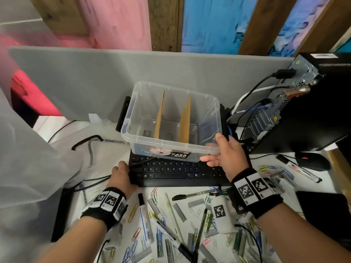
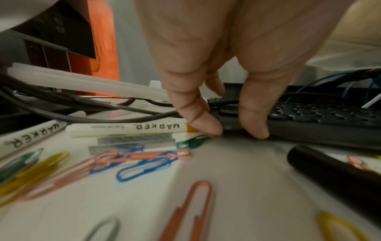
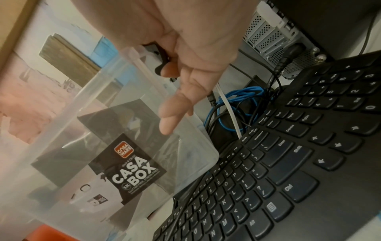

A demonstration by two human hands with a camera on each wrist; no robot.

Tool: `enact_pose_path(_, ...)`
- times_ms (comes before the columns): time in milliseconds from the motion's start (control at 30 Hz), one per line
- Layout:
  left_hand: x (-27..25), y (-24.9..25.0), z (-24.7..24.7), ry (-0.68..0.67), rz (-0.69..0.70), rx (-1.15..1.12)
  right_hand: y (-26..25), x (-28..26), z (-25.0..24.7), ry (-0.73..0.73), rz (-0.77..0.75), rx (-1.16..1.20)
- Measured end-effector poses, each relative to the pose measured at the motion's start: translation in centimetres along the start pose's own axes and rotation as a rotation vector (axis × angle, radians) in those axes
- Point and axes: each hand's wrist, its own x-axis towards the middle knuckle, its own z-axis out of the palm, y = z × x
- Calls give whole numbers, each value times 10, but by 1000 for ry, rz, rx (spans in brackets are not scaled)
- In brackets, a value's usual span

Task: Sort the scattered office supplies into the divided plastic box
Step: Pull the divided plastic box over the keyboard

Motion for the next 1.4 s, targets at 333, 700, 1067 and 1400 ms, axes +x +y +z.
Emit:
enact_pose_path(333,23,3,-3,58,41,264,10,9,17,3,-25,-60)
enact_pose_path(700,26,5,-10,-23,74,364,13,-2,20,-16,-65,-165)
enact_pose_path(1067,14,14,-20,122,126,62,0,11,42,-36,-48,-231)
enact_pose_path(1400,8,-17,-45,80,16,-237,17,-29,19,0,-118,-267)
